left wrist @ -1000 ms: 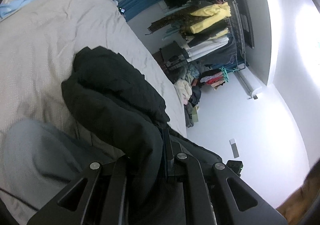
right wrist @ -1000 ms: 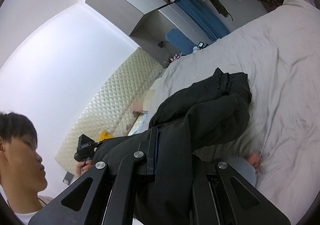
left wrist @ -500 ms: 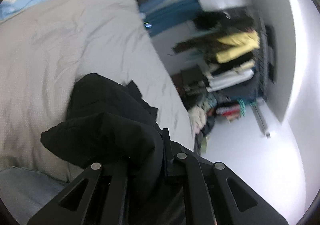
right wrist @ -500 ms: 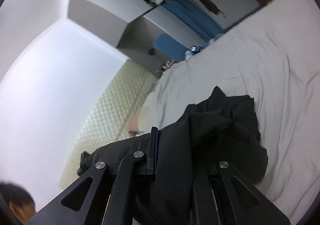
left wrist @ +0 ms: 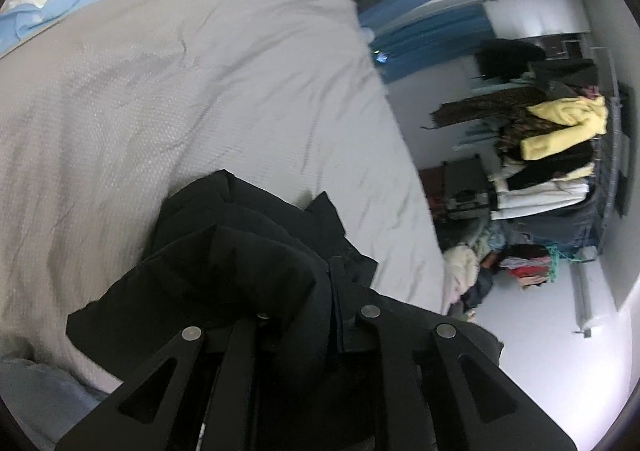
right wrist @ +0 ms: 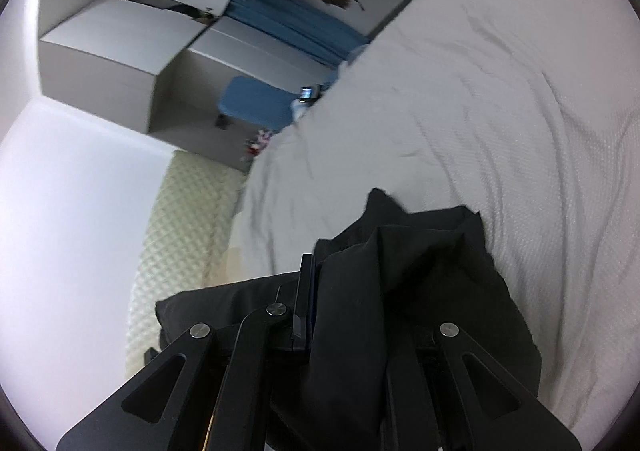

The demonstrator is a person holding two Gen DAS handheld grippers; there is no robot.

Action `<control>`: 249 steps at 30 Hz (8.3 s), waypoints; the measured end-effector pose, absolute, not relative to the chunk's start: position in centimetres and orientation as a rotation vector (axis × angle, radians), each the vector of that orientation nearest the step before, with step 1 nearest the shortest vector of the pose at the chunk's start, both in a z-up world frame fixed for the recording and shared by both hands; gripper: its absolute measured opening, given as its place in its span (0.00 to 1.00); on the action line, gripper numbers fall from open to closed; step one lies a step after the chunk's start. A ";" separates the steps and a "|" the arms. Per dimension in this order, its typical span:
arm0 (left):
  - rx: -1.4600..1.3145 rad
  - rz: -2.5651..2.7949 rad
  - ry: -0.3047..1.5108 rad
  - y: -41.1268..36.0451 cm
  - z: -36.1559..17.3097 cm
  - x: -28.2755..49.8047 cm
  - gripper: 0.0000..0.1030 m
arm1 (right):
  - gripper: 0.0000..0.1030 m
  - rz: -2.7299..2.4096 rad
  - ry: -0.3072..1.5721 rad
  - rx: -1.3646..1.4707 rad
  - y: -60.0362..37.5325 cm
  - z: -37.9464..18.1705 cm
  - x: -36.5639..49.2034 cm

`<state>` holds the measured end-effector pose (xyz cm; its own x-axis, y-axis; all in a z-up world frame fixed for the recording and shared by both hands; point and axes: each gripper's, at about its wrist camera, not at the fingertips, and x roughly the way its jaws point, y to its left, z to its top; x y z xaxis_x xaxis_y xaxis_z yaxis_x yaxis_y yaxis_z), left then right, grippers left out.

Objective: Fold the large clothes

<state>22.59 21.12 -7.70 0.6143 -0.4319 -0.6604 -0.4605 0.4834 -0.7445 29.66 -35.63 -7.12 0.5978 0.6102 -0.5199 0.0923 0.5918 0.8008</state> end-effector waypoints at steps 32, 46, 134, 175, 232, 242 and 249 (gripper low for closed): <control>-0.886 -0.003 1.168 18.5 -17.1 35.1 0.13 | 0.16 0.251 1.143 0.941 -36.1 -18.7 37.8; -0.599 0.052 0.974 20.6 -3.5 26.7 0.65 | 0.55 0.173 0.955 0.567 -35.1 -4.1 31.3; -0.122 0.047 0.784 10.3 -18.8 29.6 0.70 | 0.89 0.240 0.734 0.105 -21.4 -17.2 33.3; -0.100 -0.121 0.422 0.9 9.8 -4.5 1.00 | 1.00 0.346 0.273 0.059 -17.6 9.1 1.8; -0.097 -0.058 0.556 2.1 1.1 -5.7 1.00 | 1.00 0.249 0.453 0.087 -17.4 0.5 -3.4; -0.086 -0.070 0.556 2.0 1.2 -6.0 1.00 | 1.00 0.236 0.456 0.092 -17.5 0.4 -3.4; -0.078 -0.079 0.542 1.7 1.5 -6.7 1.00 | 1.00 0.237 0.455 0.087 -17.4 0.1 -3.6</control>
